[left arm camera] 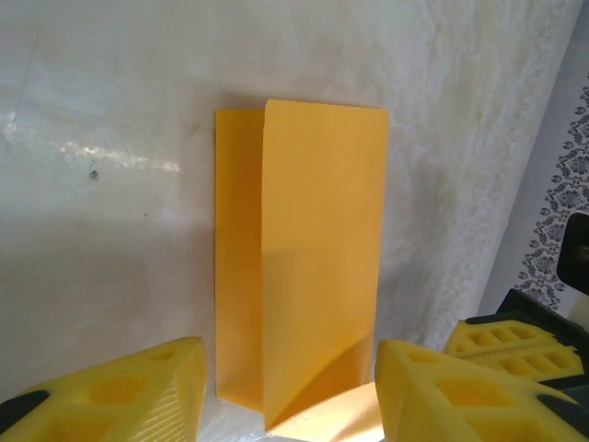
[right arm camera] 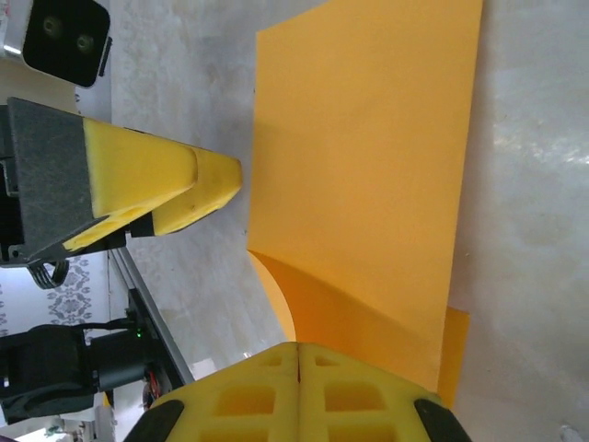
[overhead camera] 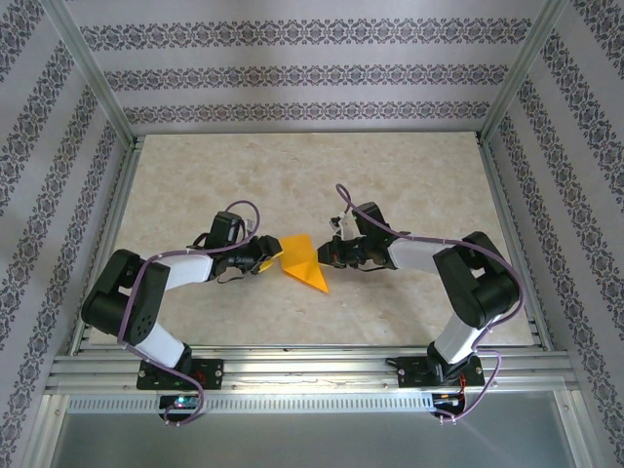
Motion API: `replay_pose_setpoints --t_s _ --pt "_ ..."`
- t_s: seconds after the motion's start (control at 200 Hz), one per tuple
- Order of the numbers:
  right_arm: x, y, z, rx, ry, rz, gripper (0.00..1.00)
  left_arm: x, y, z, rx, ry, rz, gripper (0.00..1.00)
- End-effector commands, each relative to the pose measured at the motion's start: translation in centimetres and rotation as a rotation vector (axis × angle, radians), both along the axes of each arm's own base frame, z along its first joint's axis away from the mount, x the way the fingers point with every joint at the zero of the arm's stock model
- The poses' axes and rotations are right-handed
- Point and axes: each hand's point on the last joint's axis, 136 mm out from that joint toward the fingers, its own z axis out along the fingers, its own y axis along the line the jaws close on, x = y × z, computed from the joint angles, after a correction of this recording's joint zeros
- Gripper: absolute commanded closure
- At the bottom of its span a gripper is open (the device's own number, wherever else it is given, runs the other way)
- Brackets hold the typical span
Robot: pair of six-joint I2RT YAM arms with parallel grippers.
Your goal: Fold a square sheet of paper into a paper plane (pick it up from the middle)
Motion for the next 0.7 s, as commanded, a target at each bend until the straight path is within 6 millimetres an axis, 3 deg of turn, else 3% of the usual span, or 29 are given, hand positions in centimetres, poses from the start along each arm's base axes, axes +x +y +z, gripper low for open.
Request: replay_pose_setpoints --t_s 0.0,0.39,0.694 --pt "0.1 0.0 1.7 0.080 -0.030 -0.006 0.96 1.1 -0.4 0.8 -0.050 -0.025 0.006 0.49" --pt "0.4 -0.9 1.0 0.096 -0.015 -0.037 0.96 2.7 -2.2 1.3 -0.153 -0.035 0.000 0.54" --pt "0.4 -1.5 0.4 0.088 0.004 -0.044 0.95 4.0 -3.4 1.4 -0.228 -0.049 -0.004 0.72"
